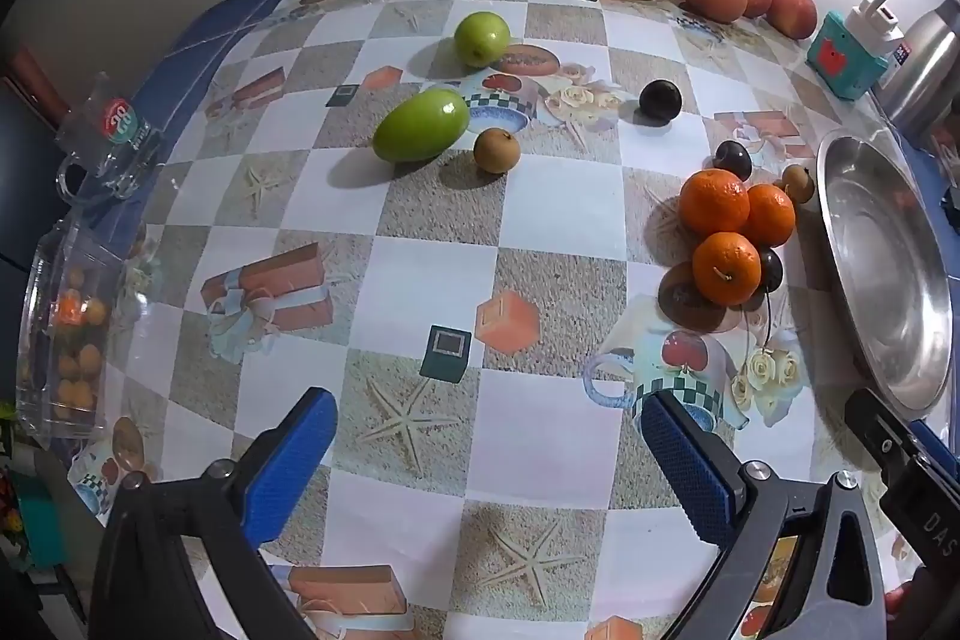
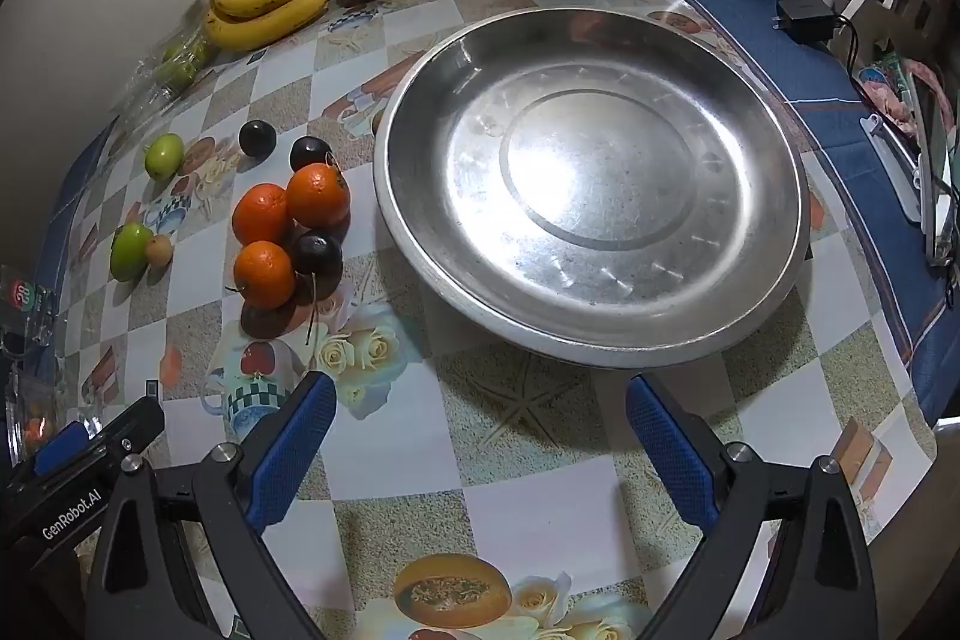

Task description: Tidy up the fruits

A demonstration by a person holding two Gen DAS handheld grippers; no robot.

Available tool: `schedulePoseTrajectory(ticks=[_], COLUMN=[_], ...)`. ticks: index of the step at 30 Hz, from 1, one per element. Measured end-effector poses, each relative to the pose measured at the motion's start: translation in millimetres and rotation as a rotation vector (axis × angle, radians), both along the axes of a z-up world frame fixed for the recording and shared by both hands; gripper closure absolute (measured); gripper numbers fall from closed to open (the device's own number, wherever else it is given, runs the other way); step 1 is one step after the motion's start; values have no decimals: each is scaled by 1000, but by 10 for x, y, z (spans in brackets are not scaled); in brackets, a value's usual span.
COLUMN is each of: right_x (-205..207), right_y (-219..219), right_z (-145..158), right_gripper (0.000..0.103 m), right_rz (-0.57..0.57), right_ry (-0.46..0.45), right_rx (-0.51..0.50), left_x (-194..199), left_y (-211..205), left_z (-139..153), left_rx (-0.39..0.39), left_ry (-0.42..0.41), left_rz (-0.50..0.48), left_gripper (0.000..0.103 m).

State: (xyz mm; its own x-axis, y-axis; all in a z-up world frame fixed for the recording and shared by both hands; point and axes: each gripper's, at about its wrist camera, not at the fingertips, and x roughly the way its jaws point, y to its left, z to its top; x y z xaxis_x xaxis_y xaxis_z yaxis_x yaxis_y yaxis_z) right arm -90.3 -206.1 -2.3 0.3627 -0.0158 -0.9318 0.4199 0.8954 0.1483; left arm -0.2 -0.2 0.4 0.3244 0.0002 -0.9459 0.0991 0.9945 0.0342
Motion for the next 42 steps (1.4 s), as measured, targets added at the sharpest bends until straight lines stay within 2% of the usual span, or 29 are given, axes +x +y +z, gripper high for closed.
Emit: schedulePoseTrajectory(ticks=[25,34,38,42], right_x=[-40,-38,-31,-35], right_y=[-25,-35,-40,-38], right_z=[77,89,110,110], right_gripper=[5,5,5,5], right_rz=[-2,-1,-2,-1], right_ry=[-39,-40,-46,-47], right_rx=[-4,-4,-4,-5], left_x=[-21,-19,-18,-36], left_y=[35,31,60,44], left_z=[122,120,151,156], left_rx=[-23,-28,-61,-15], left_ry=[-51,-42,-86,-79], left_rz=[-12,-12,-8,-5], left_gripper=[0,0,0,0])
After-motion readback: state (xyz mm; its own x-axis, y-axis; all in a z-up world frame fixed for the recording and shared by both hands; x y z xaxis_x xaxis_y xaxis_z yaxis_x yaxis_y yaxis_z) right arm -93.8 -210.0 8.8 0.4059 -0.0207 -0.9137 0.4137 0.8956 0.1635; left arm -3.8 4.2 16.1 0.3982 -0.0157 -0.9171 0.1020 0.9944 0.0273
